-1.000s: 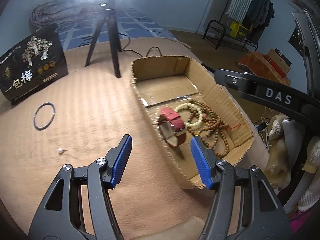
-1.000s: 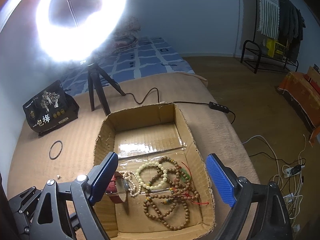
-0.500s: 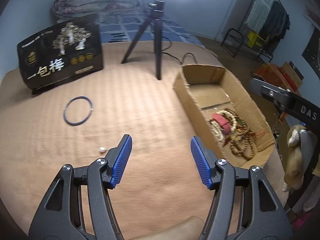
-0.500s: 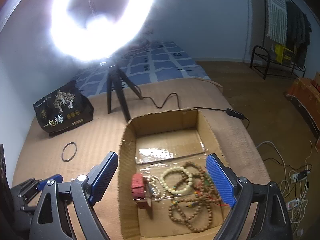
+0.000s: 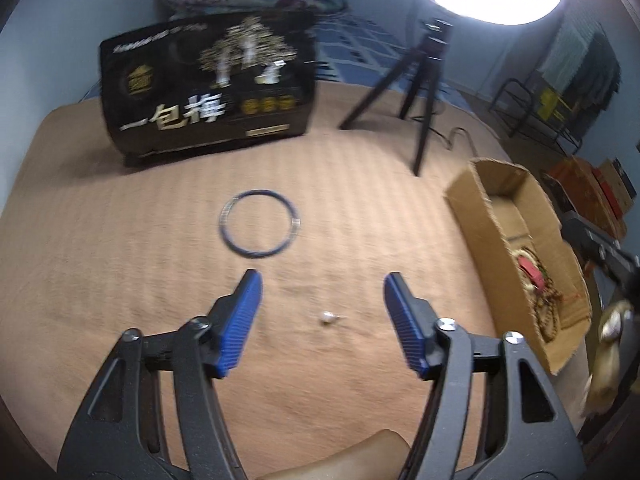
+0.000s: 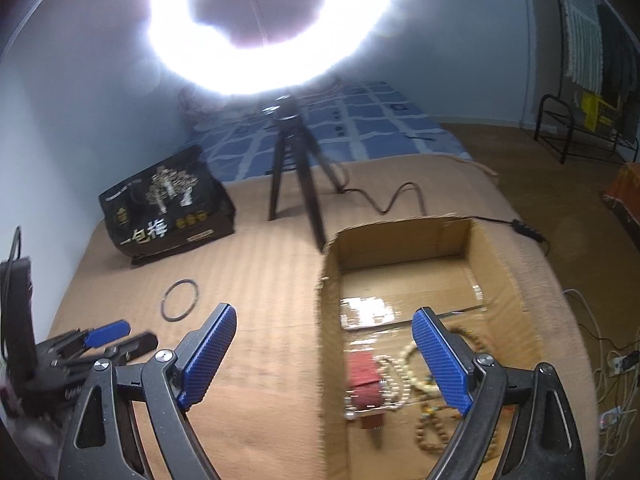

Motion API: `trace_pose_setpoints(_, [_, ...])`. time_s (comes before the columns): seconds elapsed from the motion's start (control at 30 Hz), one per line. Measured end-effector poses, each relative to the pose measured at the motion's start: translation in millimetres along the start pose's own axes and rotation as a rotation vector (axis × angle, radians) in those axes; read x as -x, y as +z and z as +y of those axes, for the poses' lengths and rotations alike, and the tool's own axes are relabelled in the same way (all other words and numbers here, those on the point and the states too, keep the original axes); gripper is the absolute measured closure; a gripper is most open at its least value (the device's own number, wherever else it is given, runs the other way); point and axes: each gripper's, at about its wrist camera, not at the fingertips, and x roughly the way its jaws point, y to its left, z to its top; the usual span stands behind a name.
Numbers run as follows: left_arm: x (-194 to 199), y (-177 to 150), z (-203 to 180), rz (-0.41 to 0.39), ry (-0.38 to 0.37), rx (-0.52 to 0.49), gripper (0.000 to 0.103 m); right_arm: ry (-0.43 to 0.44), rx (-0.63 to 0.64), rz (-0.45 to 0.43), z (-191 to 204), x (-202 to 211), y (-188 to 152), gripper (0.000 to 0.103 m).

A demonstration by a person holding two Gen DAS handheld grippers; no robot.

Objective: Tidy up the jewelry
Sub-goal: 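Move the left tool to the blue bangle while the right tool approaches the other pearl earring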

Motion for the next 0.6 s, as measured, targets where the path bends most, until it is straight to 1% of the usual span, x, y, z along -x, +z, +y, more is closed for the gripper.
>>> trace_pose_setpoints(0.03, [-2.4, 3.1, 8.1, -0.001, 0.002, 0.015, 0.027, 0.006, 0.014, 0.009, 6.3, -4.1, -1.3, 0.012])
trace_pose_setpoints(0.27, [-27.5, 17.6, 44.7, 0.025, 0.024, 0.078, 0.027, 0.039, 0.099, 0.079, 40.6, -31.4, -15.1, 0.012])
trace_pose_setpoints(0.43, [-52.4, 24.9, 57.0, 0.061, 0.039, 0.097, 0.027, 0.079, 0.163, 0.129, 61.2, -48.0, -27.3, 0.012])
trace_pose_setpoints(0.6, [-69.9, 29.2, 66.1, 0.076, 0.034, 0.122, 0.027, 0.118, 0.185, 0.161, 72.5, -61.4, -36.7, 0.012])
